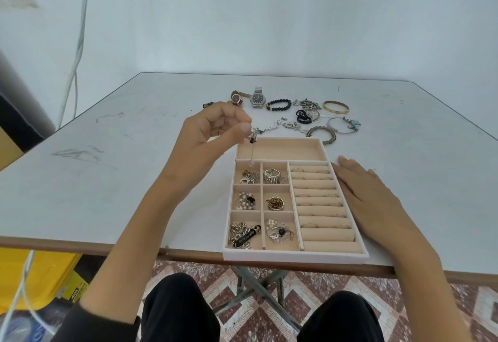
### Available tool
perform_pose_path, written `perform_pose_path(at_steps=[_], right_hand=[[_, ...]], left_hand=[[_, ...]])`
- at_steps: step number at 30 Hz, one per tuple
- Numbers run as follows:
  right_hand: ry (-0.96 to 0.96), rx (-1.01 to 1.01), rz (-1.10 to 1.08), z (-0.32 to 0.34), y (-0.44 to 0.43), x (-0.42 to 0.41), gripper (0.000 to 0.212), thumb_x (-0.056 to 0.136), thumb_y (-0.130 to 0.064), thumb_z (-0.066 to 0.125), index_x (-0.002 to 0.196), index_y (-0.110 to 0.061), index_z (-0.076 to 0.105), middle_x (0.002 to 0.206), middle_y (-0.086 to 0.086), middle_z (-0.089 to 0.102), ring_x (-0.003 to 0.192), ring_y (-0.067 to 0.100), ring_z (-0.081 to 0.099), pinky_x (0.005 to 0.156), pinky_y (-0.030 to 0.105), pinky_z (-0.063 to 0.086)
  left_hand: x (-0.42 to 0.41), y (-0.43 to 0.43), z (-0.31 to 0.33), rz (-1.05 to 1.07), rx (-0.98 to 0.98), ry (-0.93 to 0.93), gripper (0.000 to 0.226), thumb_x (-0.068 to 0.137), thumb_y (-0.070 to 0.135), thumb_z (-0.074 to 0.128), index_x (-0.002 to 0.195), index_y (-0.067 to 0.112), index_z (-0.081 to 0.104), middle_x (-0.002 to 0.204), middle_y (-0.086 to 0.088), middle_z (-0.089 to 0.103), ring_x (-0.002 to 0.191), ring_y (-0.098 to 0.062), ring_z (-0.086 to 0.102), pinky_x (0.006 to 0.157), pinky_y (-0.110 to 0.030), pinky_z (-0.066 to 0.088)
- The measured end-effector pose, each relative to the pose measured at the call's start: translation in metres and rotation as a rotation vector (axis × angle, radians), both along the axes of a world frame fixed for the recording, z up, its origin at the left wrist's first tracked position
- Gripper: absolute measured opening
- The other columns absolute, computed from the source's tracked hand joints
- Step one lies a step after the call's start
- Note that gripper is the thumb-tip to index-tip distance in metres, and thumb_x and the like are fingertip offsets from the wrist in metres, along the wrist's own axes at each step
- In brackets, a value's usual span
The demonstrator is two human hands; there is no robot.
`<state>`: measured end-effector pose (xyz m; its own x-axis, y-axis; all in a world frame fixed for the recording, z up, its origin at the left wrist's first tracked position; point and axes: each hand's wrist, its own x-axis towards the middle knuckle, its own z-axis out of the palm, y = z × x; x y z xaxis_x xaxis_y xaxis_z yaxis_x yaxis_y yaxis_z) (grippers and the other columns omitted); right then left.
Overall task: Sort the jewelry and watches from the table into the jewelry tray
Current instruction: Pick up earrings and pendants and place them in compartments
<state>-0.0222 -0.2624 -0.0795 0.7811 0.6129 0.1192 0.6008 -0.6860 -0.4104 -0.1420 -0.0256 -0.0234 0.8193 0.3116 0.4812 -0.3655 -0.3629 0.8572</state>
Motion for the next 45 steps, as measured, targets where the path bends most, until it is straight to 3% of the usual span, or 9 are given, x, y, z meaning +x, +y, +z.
perform_pose_path(at_steps=[4, 17, 33, 40, 45], right_hand=[[-0.004, -0.004, -0.002, 0.001, 0.000, -0.003, 0.045, 0.103, -0.035, 0.022, 0.147, -0.037, 0.031, 0.159, -0.008, 0.017, 0.147, 0.006, 0.009, 0.118, 0.027, 0.000], [-0.004, -0.002, -0.002, 0.002, 0.000, -0.004, 0.045, 0.103, -0.035, 0.022, 0.148, -0.037, 0.030, 0.159, -0.006, 0.017, 0.147, 0.008, 0.009, 0.119, 0.028, 0.001], [-0.011, -0.008, -0.006, 0.004, 0.000, -0.006, 0.044, 0.104, -0.033, 0.022, 0.147, -0.036, 0.030, 0.159, -0.006, 0.017, 0.147, 0.008, 0.009, 0.118, 0.027, 0.000], [-0.016, -0.022, -0.009, 0.005, 0.001, -0.006, 0.045, 0.104, -0.032, 0.022, 0.148, -0.035, 0.029, 0.159, -0.006, 0.017, 0.147, 0.009, 0.009, 0.118, 0.028, 0.000], [-0.017, -0.020, -0.008, 0.005, 0.000, -0.006, 0.044, 0.104, -0.032, 0.022, 0.147, -0.035, 0.029, 0.159, -0.005, 0.017, 0.147, 0.009, 0.009, 0.117, 0.027, 0.000]], left_hand=[[-0.009, -0.009, 0.003, -0.054, 0.087, 0.010, 0.006, 0.086, 0.016, 0.063, 0.091, 0.017, 0.064, 0.076, 0.014, 0.066, 0.076, -0.007, 0.061, 0.077, -0.017, 0.044], [-0.015, -0.019, 0.002, 0.001, 0.296, 0.067, 0.007, 0.088, 0.016, 0.066, 0.091, 0.022, 0.067, 0.081, 0.016, 0.066, 0.082, 0.000, 0.060, 0.084, -0.012, 0.042], [-0.003, -0.018, -0.012, -0.015, 0.395, 0.143, 0.006, 0.088, 0.020, 0.067, 0.094, 0.020, 0.069, 0.090, 0.013, 0.068, 0.087, -0.009, 0.062, 0.081, -0.010, 0.043], [-0.002, -0.017, -0.016, -0.031, 0.440, 0.193, 0.006, 0.087, 0.025, 0.068, 0.093, 0.024, 0.071, 0.085, 0.012, 0.069, 0.082, -0.005, 0.062, 0.080, -0.019, 0.048], [-0.003, -0.020, -0.016, -0.083, 0.494, 0.233, 0.011, 0.087, 0.031, 0.065, 0.094, 0.027, 0.072, 0.082, 0.017, 0.070, 0.082, -0.007, 0.065, 0.081, -0.037, 0.052]])
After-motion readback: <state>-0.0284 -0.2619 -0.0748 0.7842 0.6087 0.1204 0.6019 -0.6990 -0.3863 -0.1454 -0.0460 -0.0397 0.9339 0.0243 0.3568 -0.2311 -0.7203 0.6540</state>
